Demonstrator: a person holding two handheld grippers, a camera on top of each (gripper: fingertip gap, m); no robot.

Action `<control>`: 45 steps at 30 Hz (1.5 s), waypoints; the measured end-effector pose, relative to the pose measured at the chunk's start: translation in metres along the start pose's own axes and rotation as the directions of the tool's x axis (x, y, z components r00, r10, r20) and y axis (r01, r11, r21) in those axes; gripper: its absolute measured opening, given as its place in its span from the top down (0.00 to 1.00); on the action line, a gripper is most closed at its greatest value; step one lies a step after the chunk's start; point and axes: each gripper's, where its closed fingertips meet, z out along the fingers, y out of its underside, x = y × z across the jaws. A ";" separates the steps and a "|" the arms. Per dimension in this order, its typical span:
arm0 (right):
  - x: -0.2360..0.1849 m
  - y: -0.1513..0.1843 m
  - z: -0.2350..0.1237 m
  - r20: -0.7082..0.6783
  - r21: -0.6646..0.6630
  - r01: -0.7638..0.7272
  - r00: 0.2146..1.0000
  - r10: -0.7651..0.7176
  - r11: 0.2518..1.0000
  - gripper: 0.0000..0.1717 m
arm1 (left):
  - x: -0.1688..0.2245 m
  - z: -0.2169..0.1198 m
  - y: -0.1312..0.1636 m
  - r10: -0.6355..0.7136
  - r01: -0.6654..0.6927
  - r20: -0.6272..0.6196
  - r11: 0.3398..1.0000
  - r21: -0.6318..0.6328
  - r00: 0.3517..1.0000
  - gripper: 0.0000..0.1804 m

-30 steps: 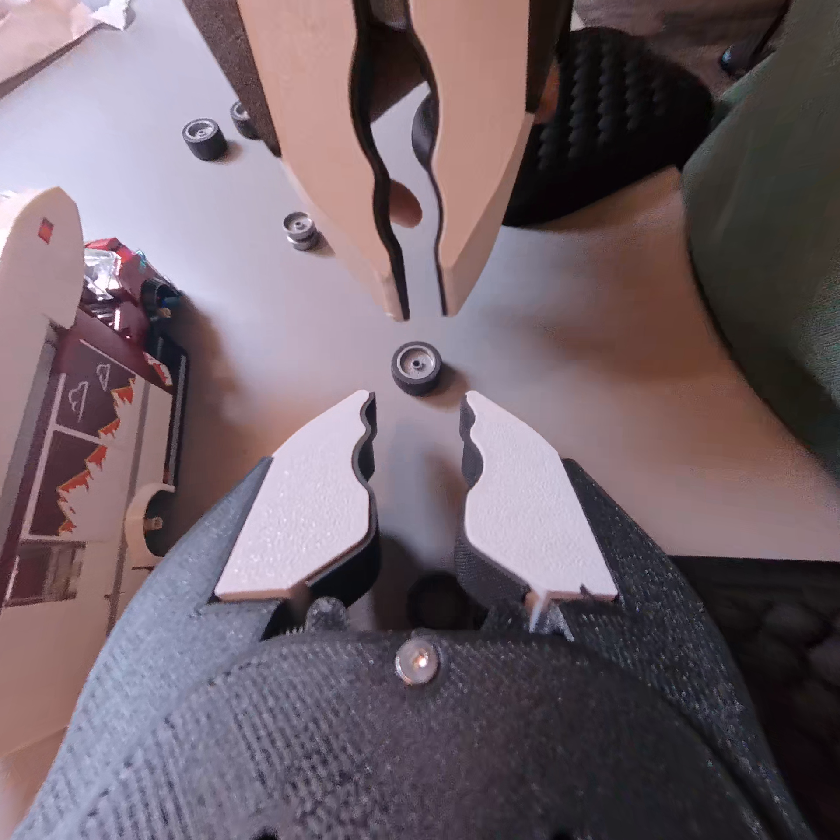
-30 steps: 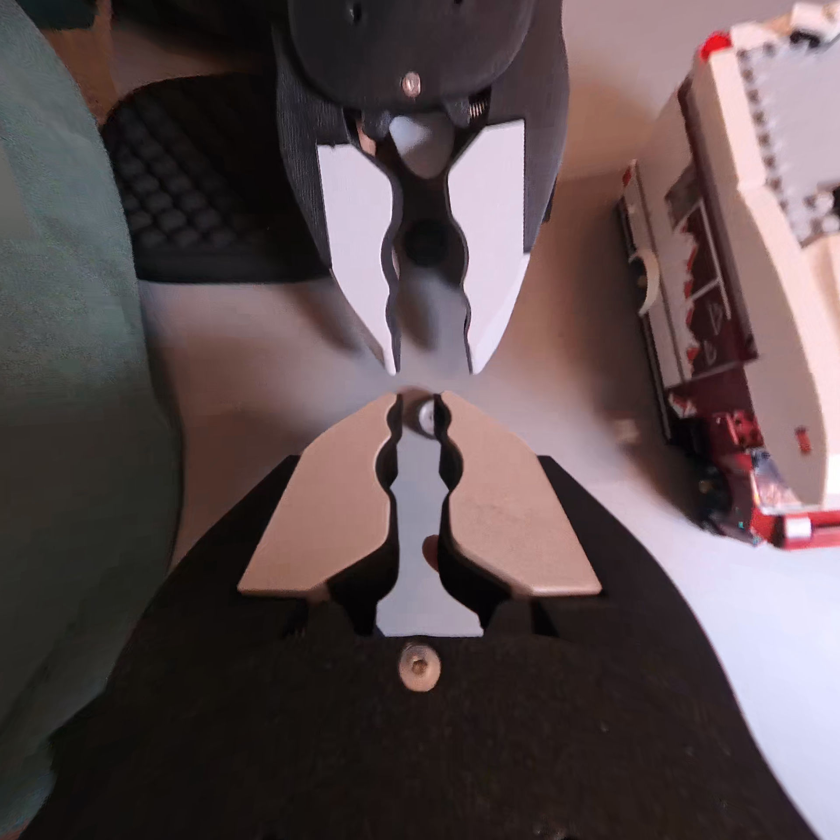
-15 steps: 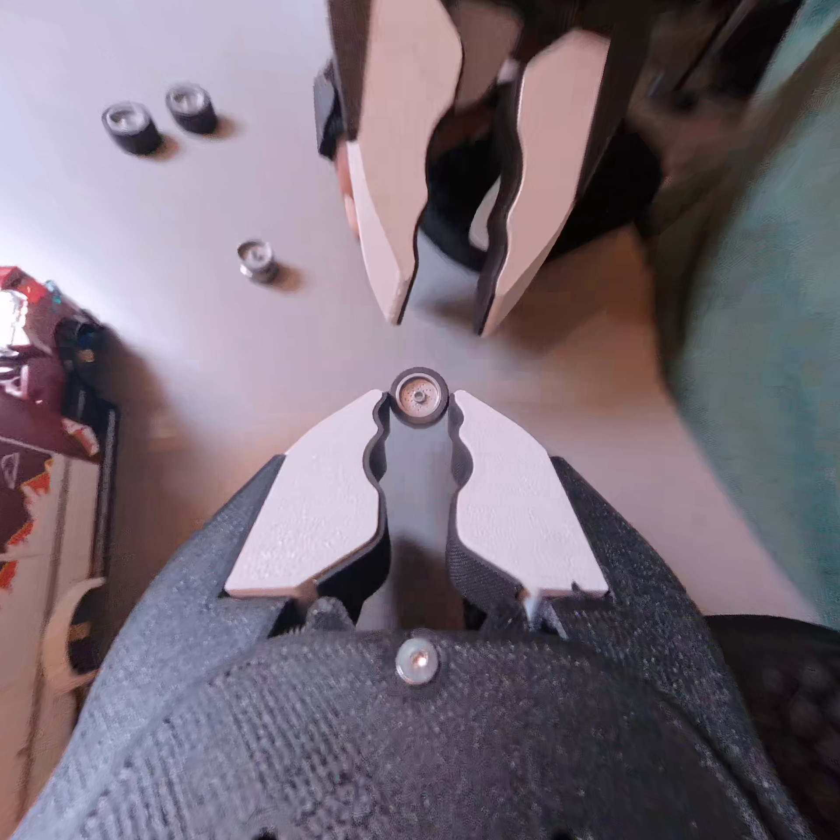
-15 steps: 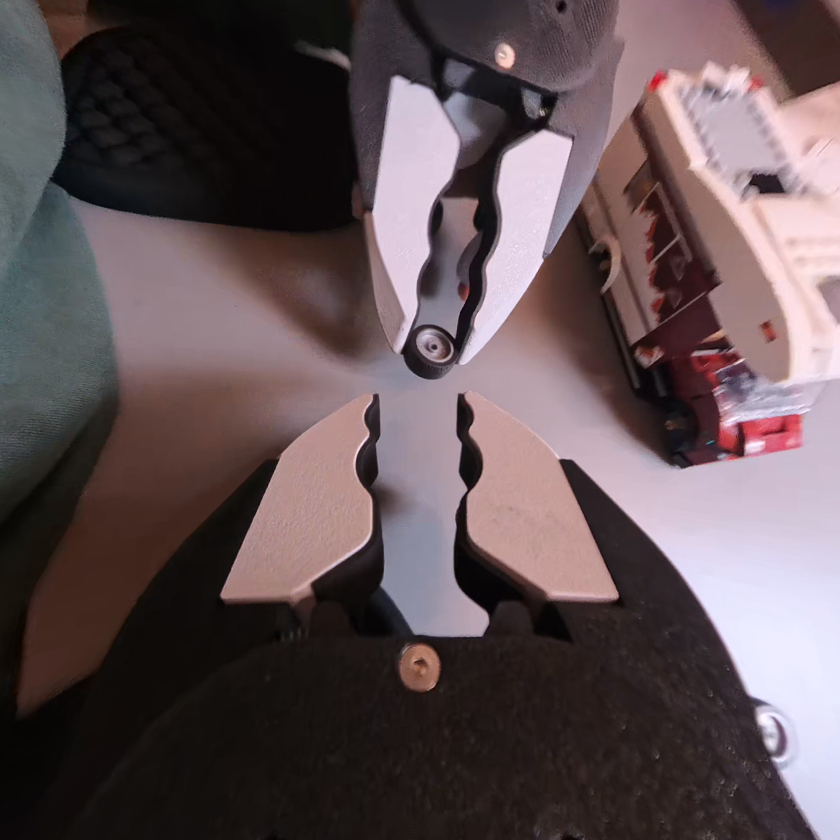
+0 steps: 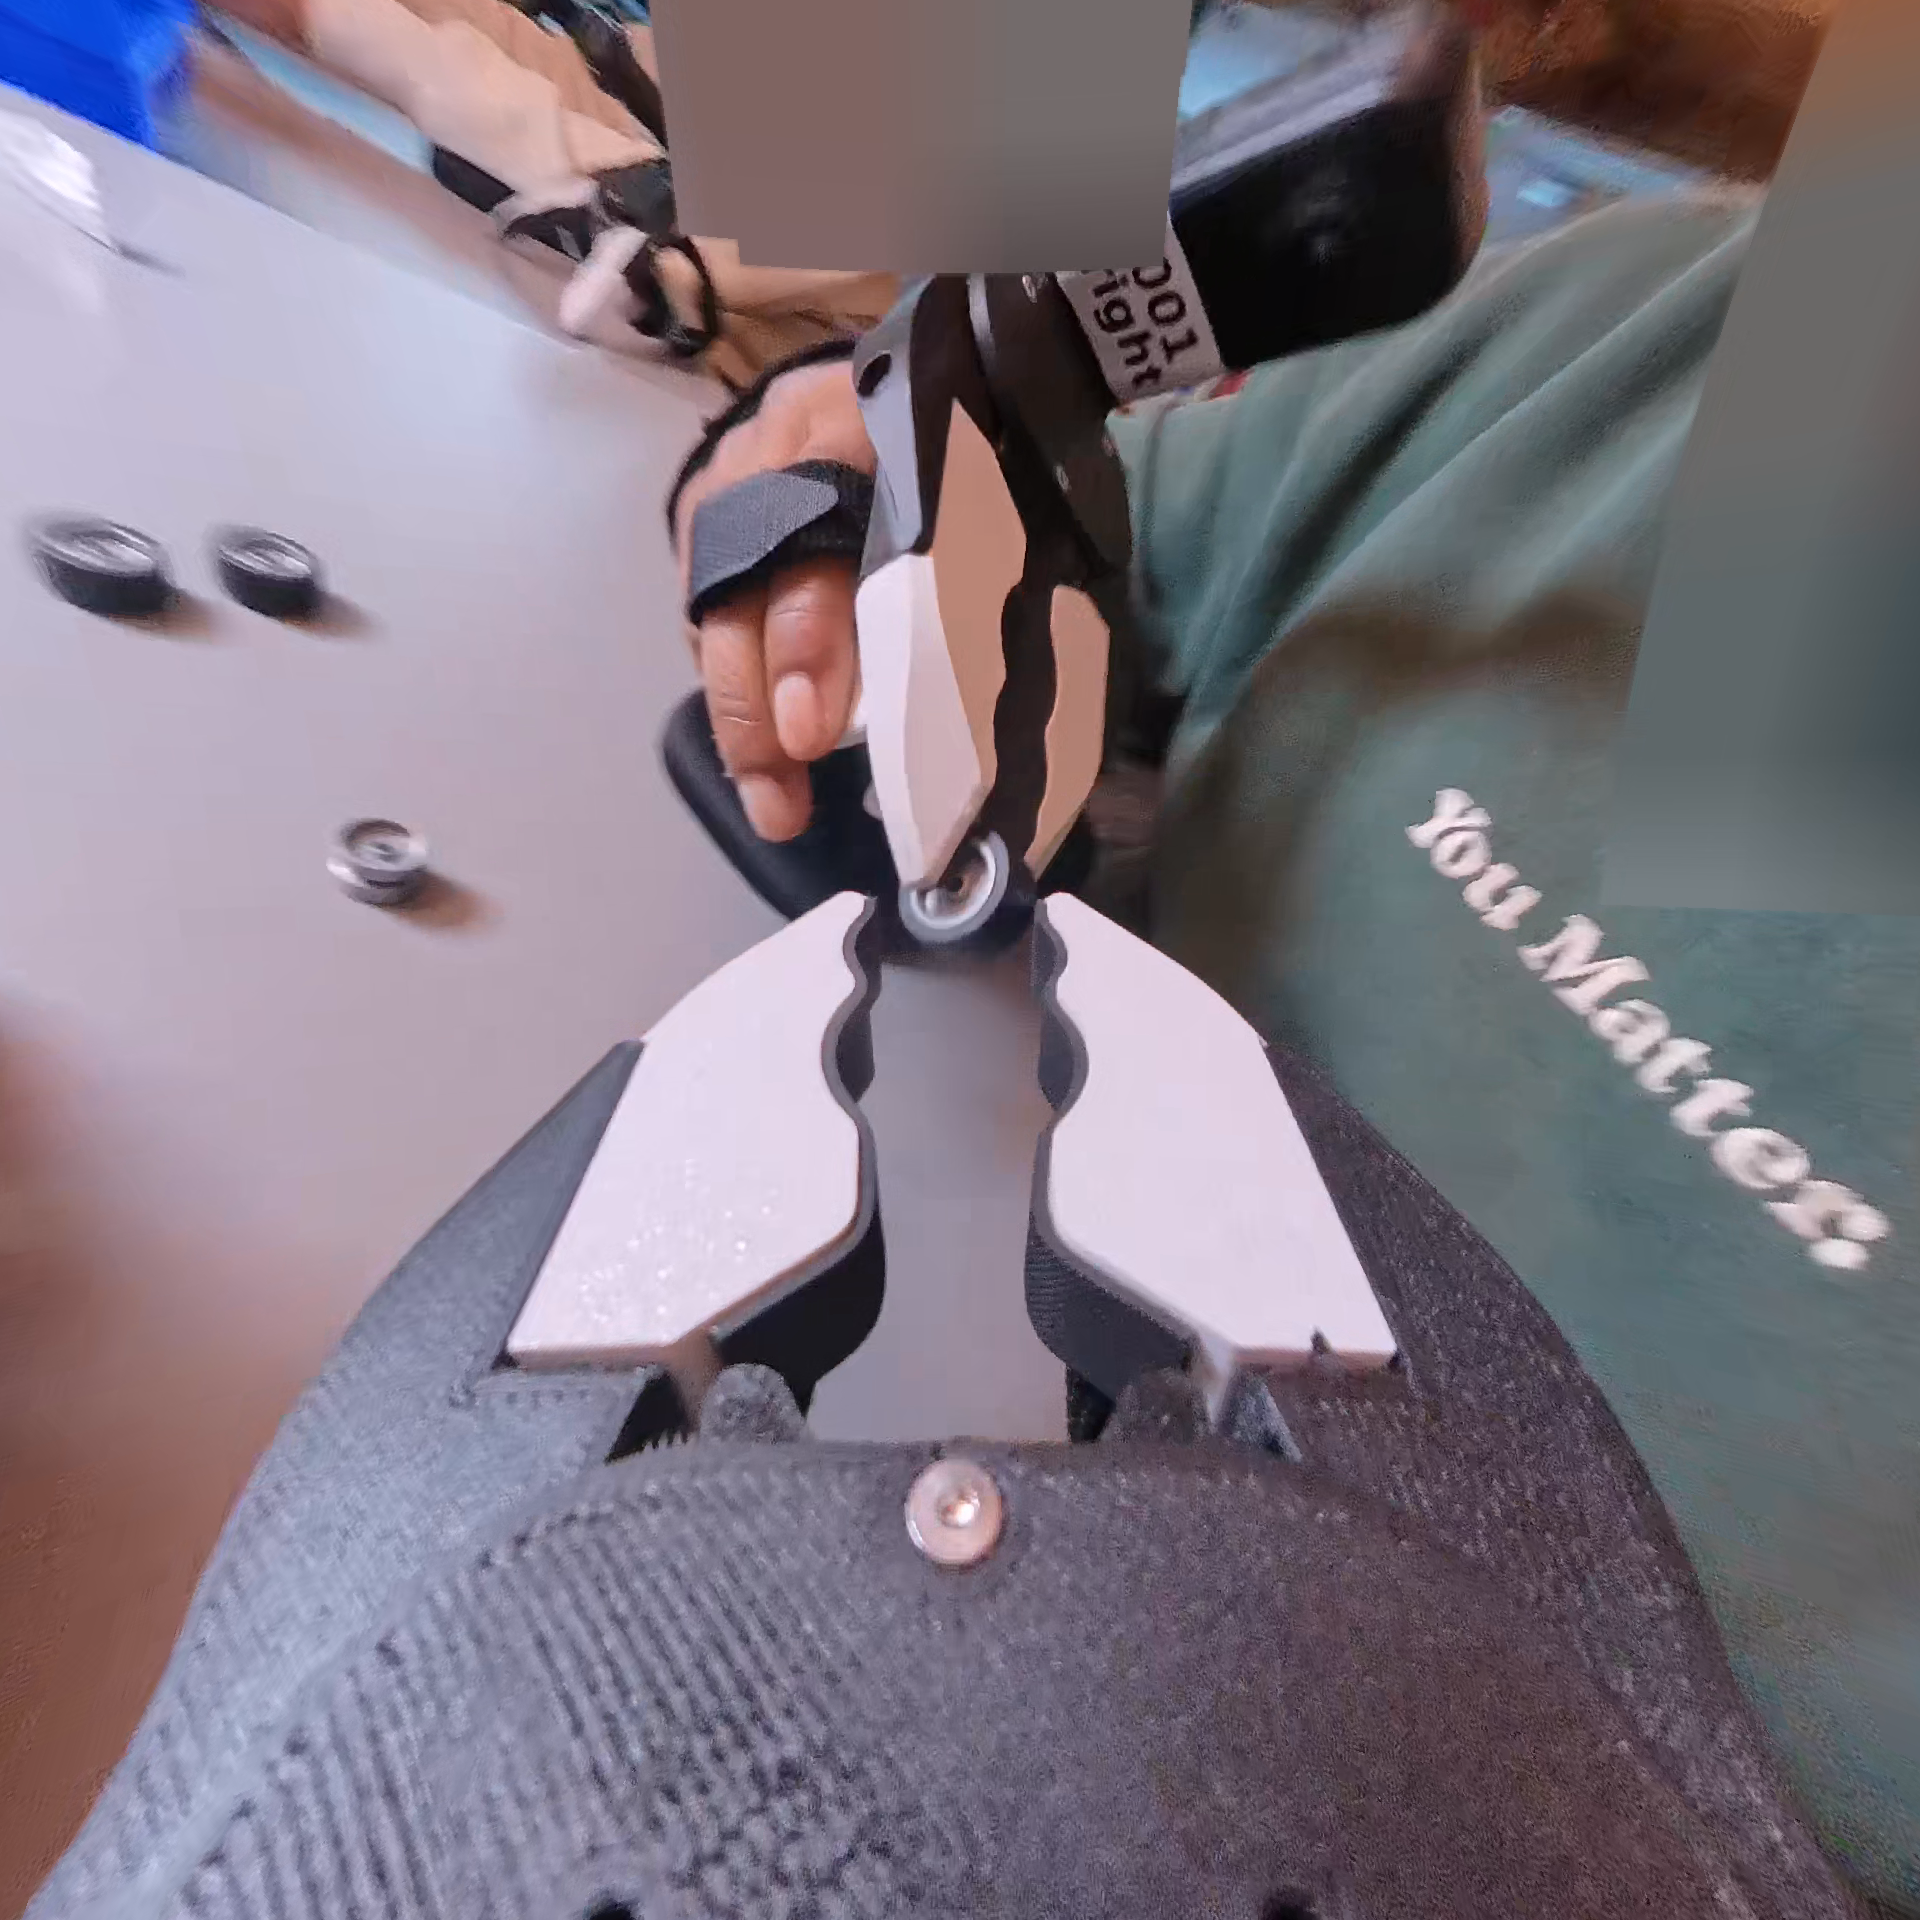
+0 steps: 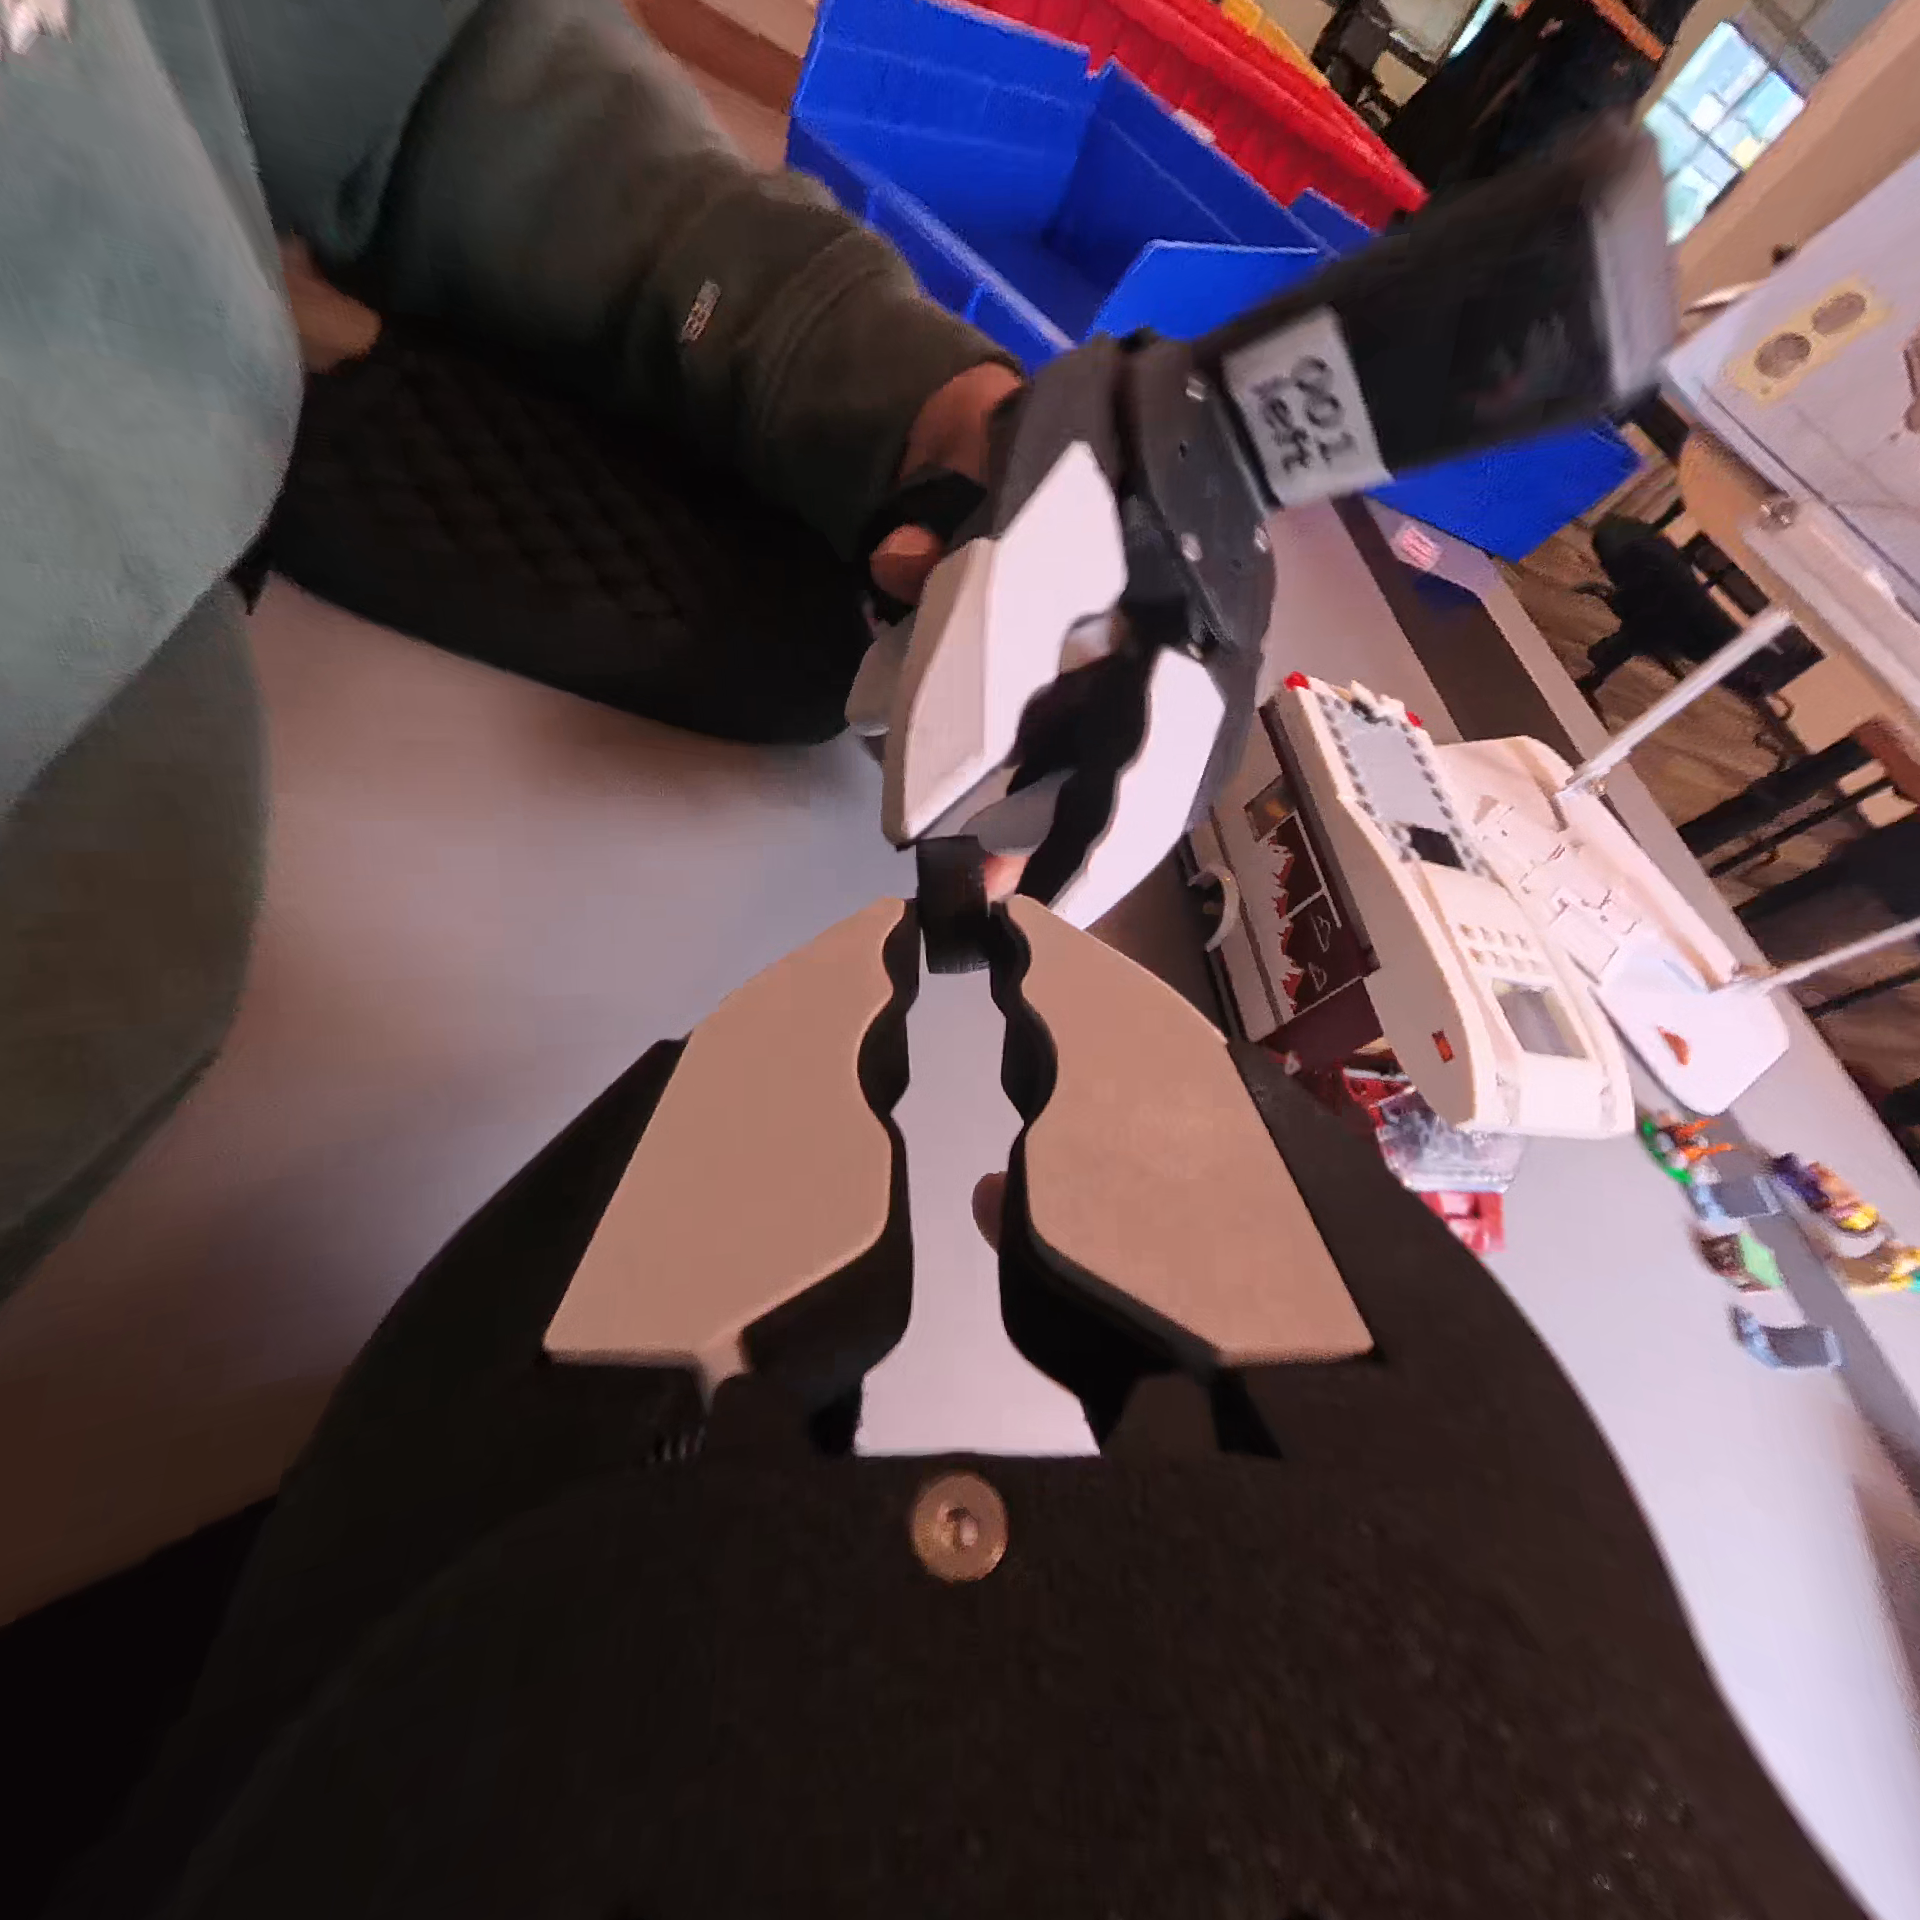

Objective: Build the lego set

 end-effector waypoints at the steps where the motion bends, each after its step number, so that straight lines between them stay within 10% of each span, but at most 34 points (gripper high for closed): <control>1: 0.003 -0.001 -0.003 -0.008 0.020 -0.042 0.999 0.042 0.999 0.93 | -0.003 -0.002 0.000 0.062 -0.061 0.064 0.998 -0.015 0.996 0.85; 10: -0.005 0.001 -0.010 0.014 0.085 -0.195 0.981 0.194 0.977 0.93 | 0.000 0.011 -0.001 0.363 -0.338 0.257 0.931 -0.137 0.896 0.93; 21: -0.001 0.008 -0.015 0.001 0.076 -0.214 0.977 0.214 0.974 0.94 | -0.007 0.012 0.000 0.372 -0.357 0.286 0.928 -0.105 0.883 0.93; 26: 0.043 0.084 -0.042 -0.253 -0.306 -0.099 0.967 0.019 0.947 0.94 | -0.027 -0.026 -0.008 0.339 -0.345 0.456 0.936 -0.074 0.823 0.85; 32: 0.088 0.171 -0.083 -0.229 -0.762 0.053 0.910 -0.345 0.646 0.94 | -0.047 -0.096 -0.006 0.341 -0.371 0.683 0.922 -0.109 0.646 0.89; 39: 0.088 0.174 -0.082 -0.070 -0.831 0.167 0.915 -0.397 0.530 0.93 | -0.060 -0.139 0.021 0.387 -0.294 0.743 0.919 -0.263 0.546 0.88; 45: 0.075 0.167 -0.081 -0.098 -0.781 0.068 0.968 -0.229 0.621 0.88 | -0.053 -0.128 0.049 0.373 -0.207 0.632 0.924 -0.323 0.679 0.86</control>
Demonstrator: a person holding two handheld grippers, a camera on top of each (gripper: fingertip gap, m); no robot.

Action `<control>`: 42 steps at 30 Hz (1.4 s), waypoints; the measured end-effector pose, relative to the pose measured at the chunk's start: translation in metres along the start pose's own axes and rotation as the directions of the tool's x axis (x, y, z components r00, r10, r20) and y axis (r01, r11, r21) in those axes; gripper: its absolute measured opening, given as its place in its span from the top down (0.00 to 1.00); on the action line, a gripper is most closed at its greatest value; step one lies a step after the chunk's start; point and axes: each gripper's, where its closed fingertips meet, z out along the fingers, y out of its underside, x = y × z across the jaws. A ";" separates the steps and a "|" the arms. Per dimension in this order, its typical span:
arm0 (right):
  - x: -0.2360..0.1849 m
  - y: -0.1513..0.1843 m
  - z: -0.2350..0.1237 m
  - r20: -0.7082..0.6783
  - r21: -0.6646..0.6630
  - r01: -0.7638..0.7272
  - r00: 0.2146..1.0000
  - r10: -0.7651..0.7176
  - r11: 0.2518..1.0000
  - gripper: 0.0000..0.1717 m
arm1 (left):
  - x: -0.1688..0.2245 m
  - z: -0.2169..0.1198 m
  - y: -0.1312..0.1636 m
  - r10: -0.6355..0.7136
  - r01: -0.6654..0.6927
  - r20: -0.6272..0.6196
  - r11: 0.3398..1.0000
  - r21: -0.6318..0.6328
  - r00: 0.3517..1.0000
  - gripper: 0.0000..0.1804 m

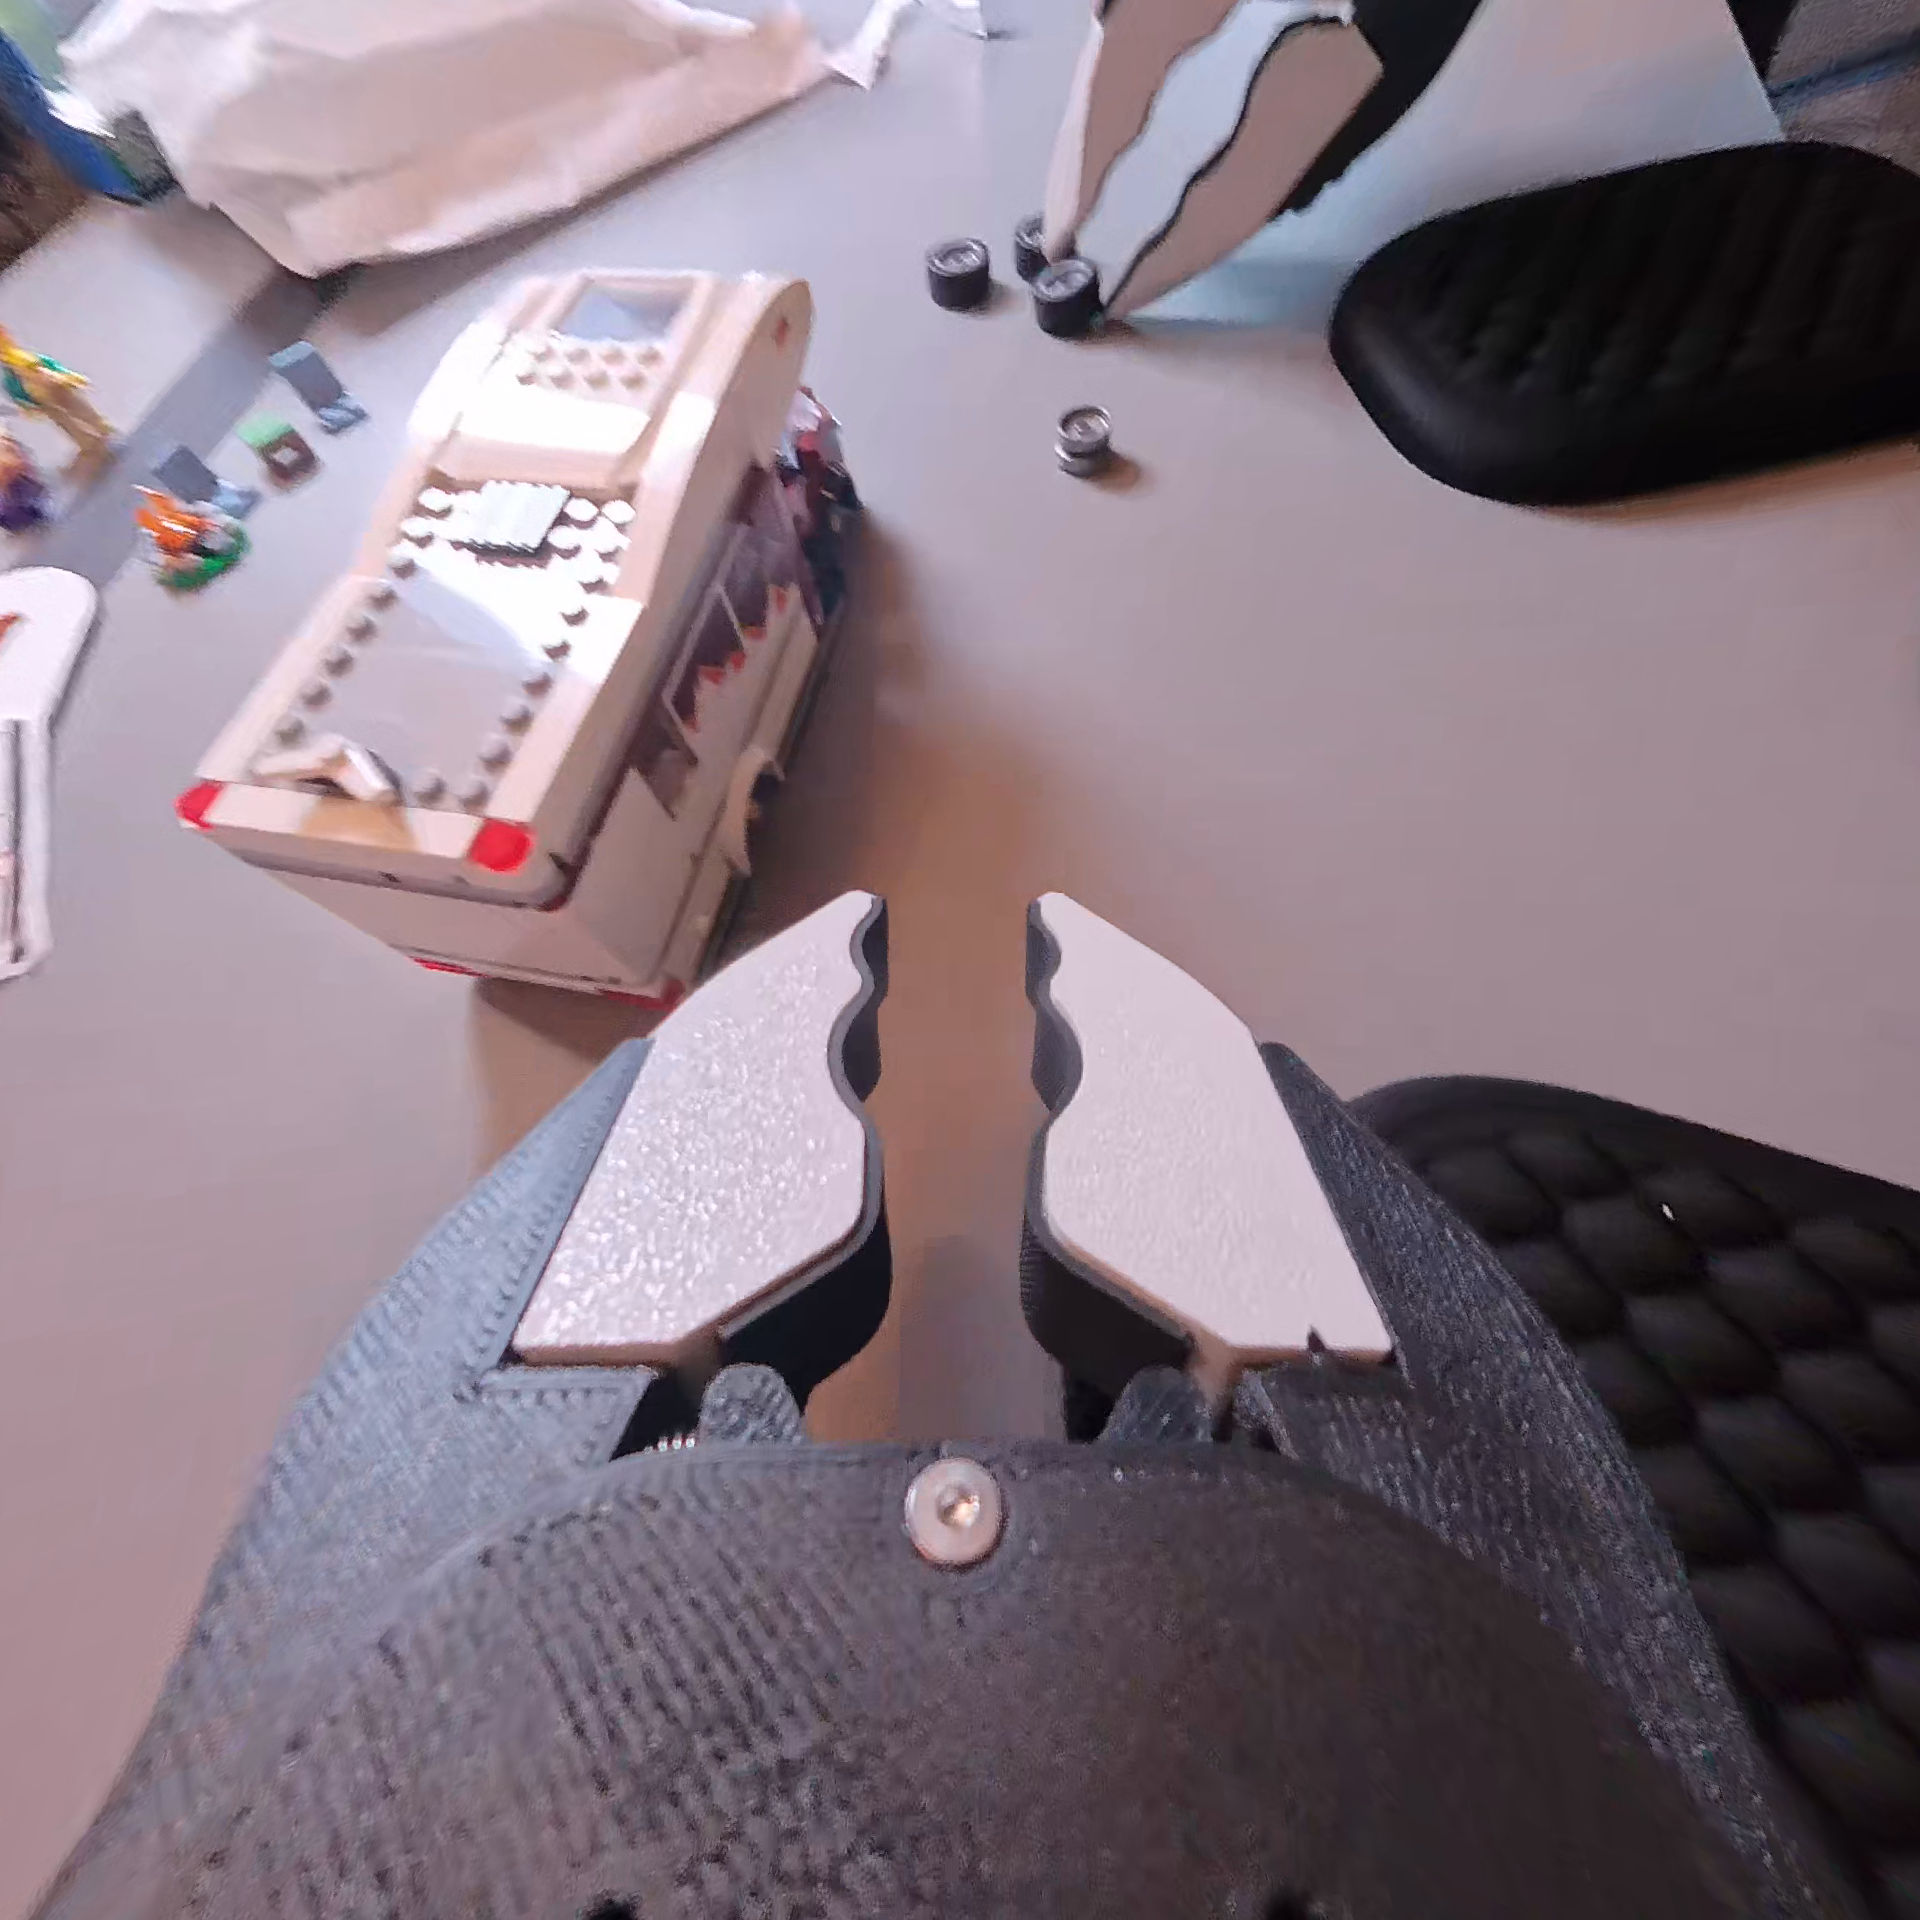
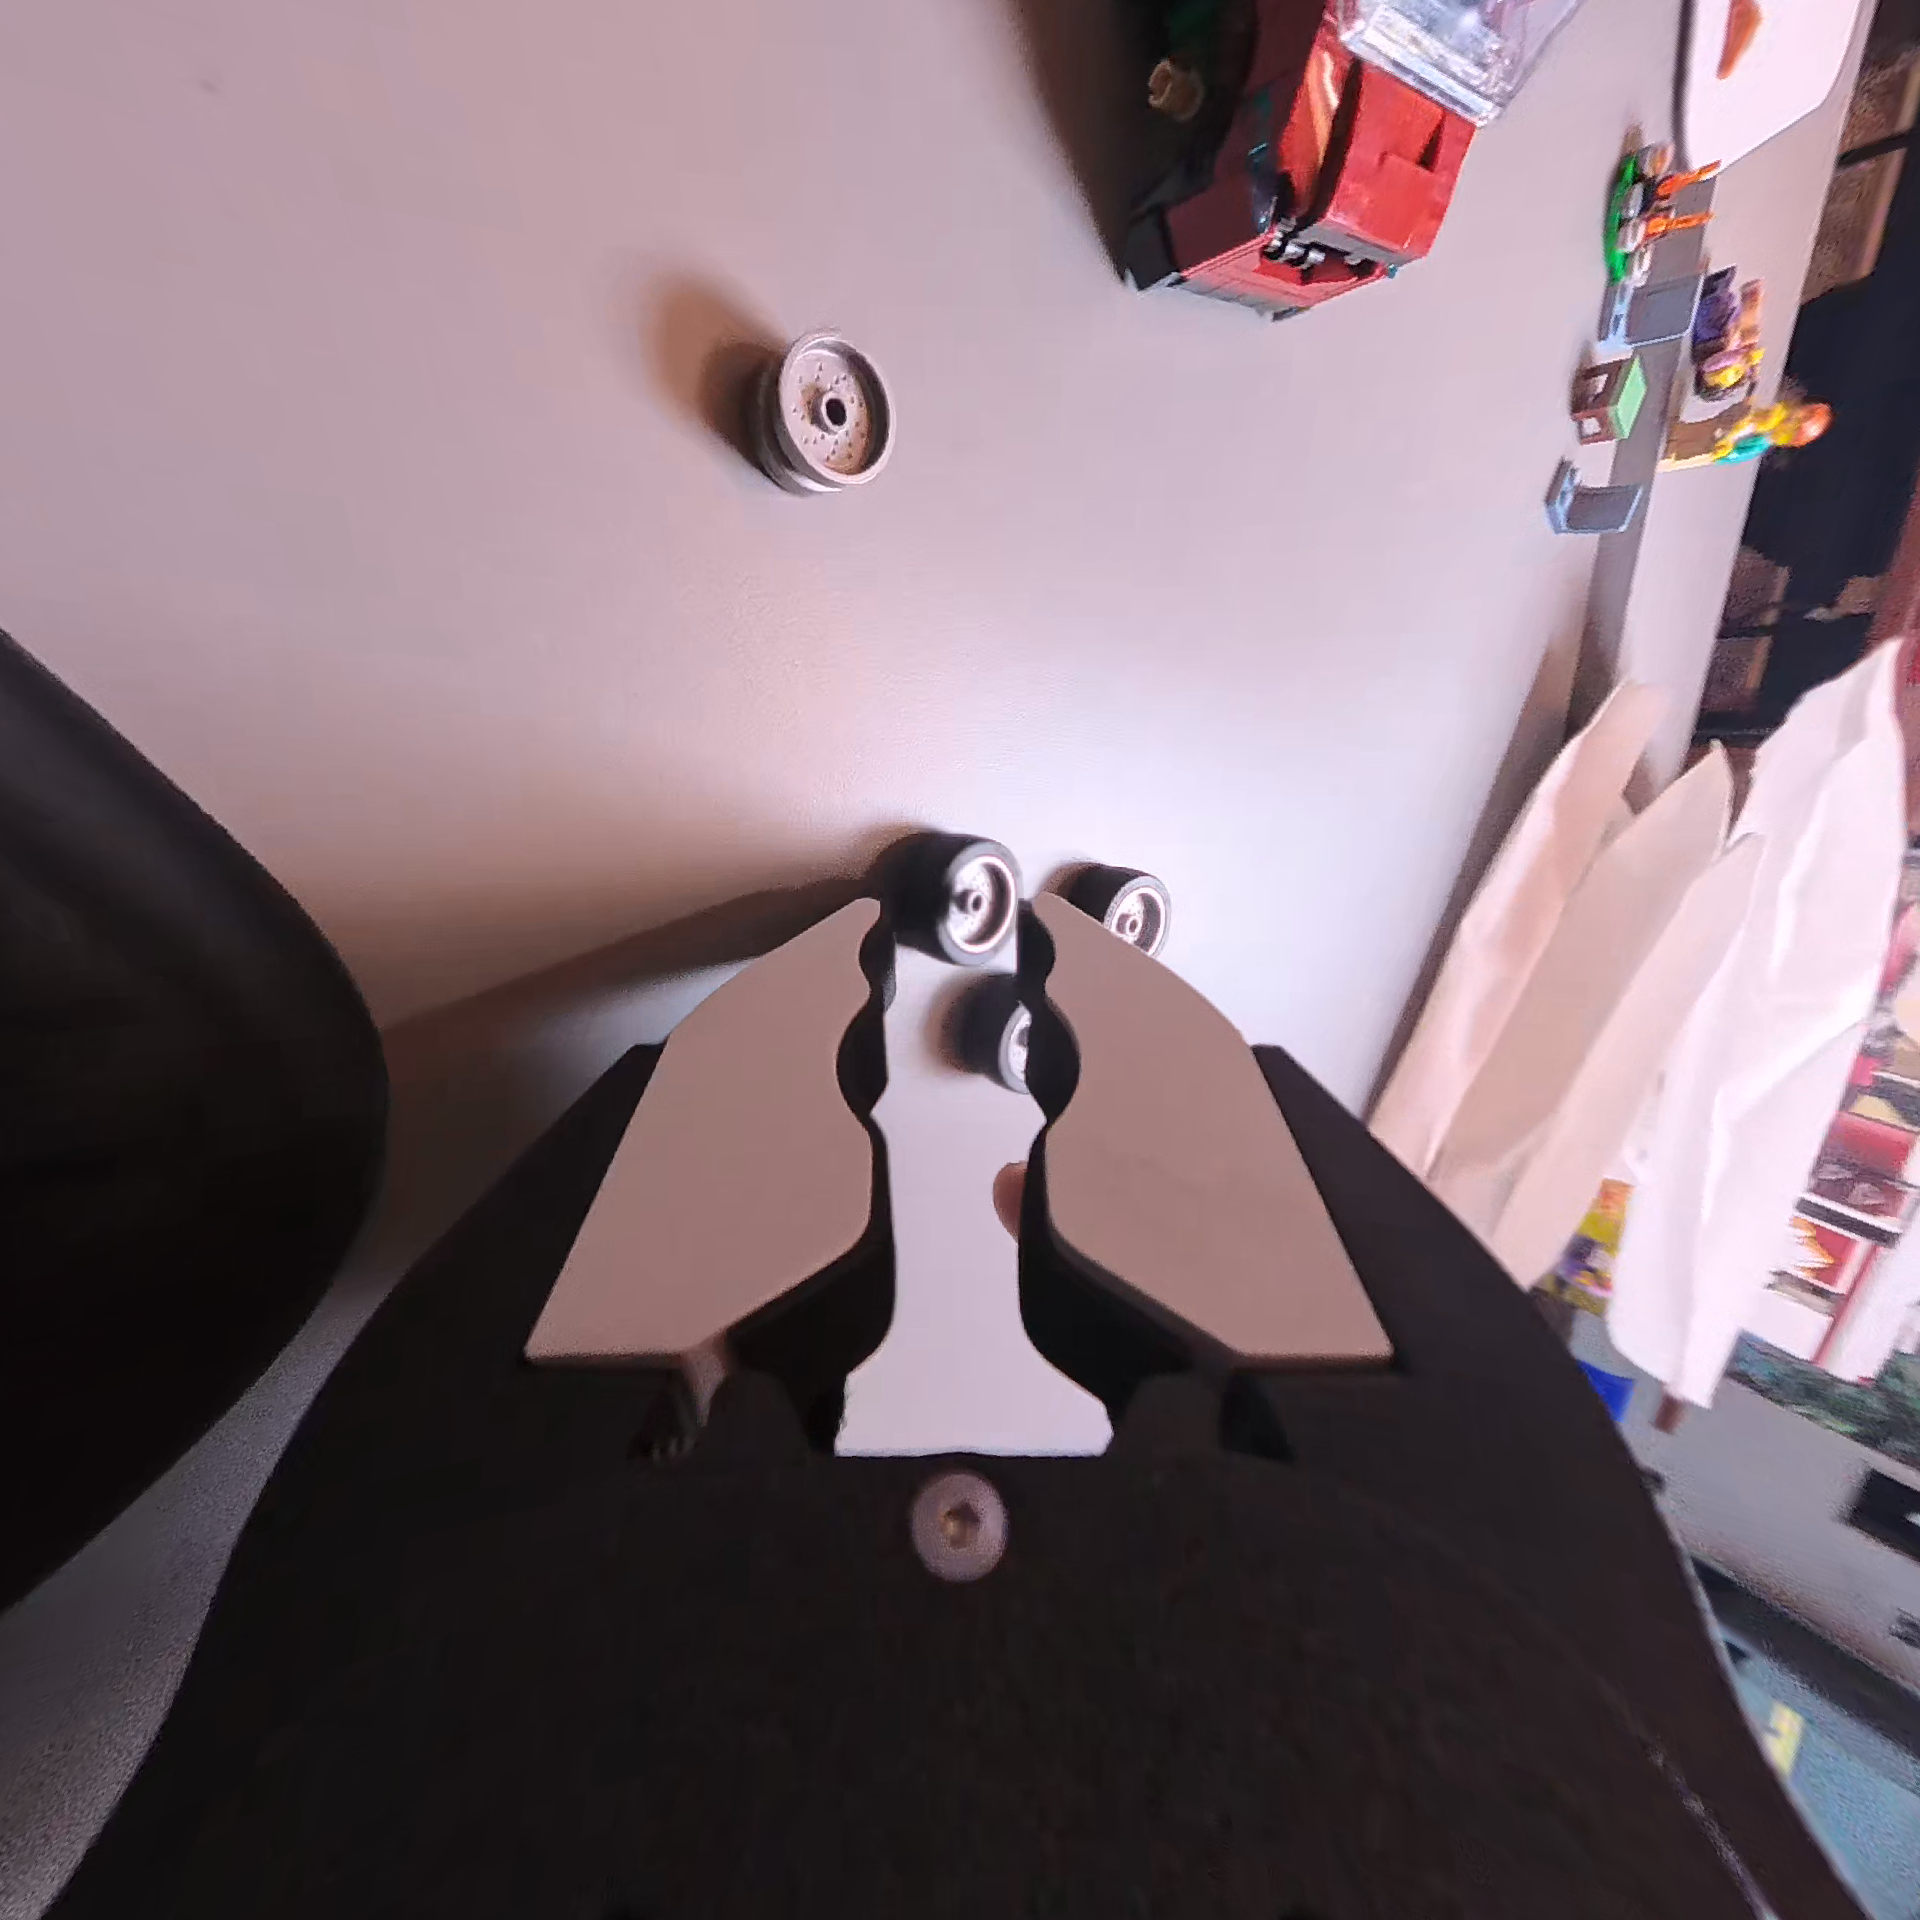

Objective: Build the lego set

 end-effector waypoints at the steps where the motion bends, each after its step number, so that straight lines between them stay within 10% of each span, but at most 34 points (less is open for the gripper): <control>1: -0.001 0.001 -0.001 0.016 0.006 -0.022 1.000 0.022 1.000 0.87 | 0.005 0.000 0.005 -0.006 0.005 -0.035 1.000 -0.026 0.999 0.85; 16: -0.025 -0.044 -0.020 0.235 0.254 -0.263 0.950 0.204 0.931 0.85 | 0.051 0.016 0.029 -0.020 -0.043 -0.297 0.978 -0.203 0.955 0.94; 42: -0.026 -0.091 -0.002 0.421 0.281 -0.332 0.886 0.195 0.900 0.90 | 0.057 0.023 0.026 -0.022 -0.064 -0.291 0.957 -0.283 0.956 0.87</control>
